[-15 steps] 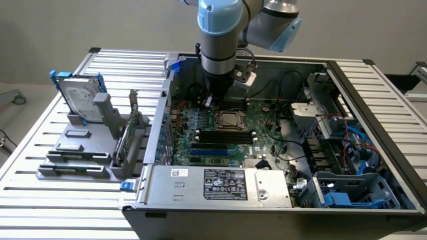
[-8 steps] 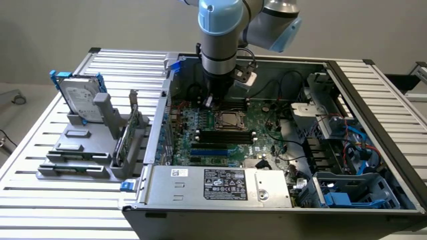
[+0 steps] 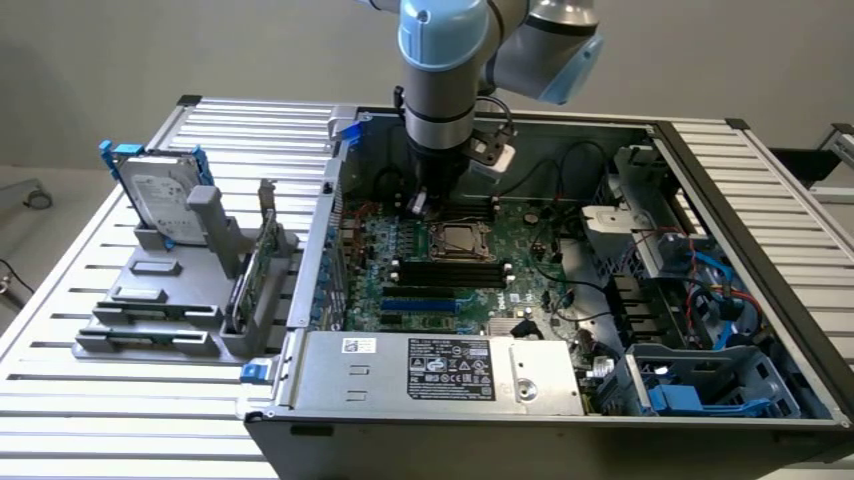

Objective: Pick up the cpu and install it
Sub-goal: 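Install the first cpu locking lever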

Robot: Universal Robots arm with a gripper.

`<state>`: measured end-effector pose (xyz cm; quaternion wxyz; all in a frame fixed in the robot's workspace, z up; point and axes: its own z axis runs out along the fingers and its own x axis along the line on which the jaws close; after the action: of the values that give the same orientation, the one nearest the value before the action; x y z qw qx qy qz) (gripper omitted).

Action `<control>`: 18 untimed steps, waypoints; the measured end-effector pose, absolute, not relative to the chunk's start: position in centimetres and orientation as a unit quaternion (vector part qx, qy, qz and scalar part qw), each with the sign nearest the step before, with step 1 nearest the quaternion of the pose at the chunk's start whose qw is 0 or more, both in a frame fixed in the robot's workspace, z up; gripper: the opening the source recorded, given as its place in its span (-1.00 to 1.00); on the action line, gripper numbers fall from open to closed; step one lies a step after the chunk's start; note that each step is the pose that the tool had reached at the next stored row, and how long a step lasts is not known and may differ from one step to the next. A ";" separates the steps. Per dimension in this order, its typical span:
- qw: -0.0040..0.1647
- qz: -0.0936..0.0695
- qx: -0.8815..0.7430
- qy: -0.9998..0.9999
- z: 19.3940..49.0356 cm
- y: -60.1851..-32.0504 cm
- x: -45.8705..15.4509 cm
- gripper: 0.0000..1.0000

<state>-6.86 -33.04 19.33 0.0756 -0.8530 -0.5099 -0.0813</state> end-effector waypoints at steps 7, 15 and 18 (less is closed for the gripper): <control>0.076 -0.081 -0.855 -0.507 19.3 -33.0 -6.8 -0.79; 0.076 -0.081 -0.857 -0.503 19.3 -33.0 -6.7 -0.79; 0.076 -0.081 -0.858 -0.502 19.3 -33.0 -6.6 -0.79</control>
<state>-6.62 -33.02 19.31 0.0757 -0.8575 -0.5023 -0.0810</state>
